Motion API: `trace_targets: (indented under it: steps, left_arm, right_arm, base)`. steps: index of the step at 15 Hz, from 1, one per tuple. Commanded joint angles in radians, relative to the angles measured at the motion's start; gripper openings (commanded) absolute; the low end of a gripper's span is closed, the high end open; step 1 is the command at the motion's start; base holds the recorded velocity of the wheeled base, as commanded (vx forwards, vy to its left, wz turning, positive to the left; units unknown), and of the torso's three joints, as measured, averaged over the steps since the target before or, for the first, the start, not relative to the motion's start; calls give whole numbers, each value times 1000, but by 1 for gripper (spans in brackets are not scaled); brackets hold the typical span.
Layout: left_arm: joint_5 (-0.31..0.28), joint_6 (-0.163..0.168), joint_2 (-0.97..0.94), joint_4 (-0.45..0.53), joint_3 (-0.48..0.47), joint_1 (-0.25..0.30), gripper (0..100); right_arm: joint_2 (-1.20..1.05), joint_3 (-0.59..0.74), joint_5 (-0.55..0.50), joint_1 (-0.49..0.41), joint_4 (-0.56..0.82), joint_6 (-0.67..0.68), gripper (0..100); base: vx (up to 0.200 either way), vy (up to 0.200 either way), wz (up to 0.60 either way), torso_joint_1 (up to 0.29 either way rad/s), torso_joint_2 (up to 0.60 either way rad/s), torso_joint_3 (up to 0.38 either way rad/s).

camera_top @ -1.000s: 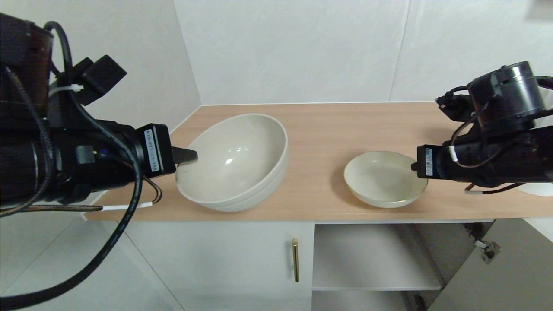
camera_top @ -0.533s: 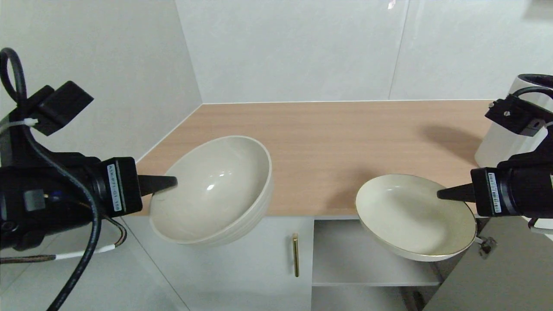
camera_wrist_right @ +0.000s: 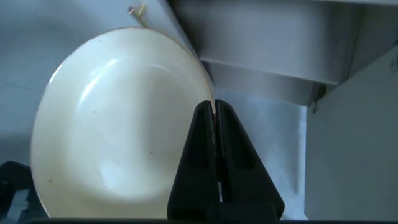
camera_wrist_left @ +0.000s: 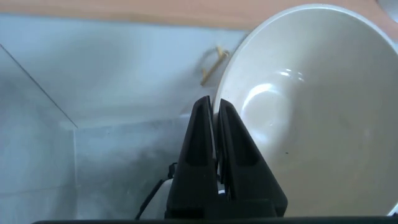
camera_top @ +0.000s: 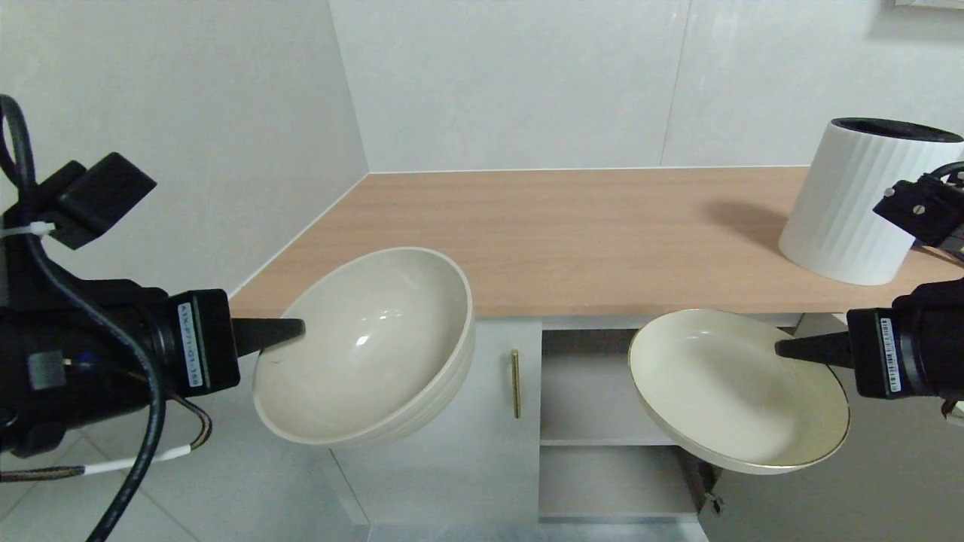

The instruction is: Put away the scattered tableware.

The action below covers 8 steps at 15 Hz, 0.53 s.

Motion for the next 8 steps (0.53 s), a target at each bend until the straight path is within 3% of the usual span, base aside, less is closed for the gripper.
trace_targets:
  steps: [1, 5, 8]
  left_arm:
    - [-1, 1, 4, -1, 2, 0, 0]
    - [-1, 1, 29, -1, 12, -2, 0]
    - [-1, 1, 29, -1, 14, -3, 0]
  right_arm:
    - [19, 30, -1, 1, -28, -1, 0]
    - [53, 68, -4, -1, -89, -23, 0]
    - [70, 76, -5, -4, -103, -23, 0]
  base:
    - [0, 0, 0, 0, 0, 0]
    - [0, 0, 0, -4, 13, 8]
    - [0, 0, 0, -123, 336, 201]
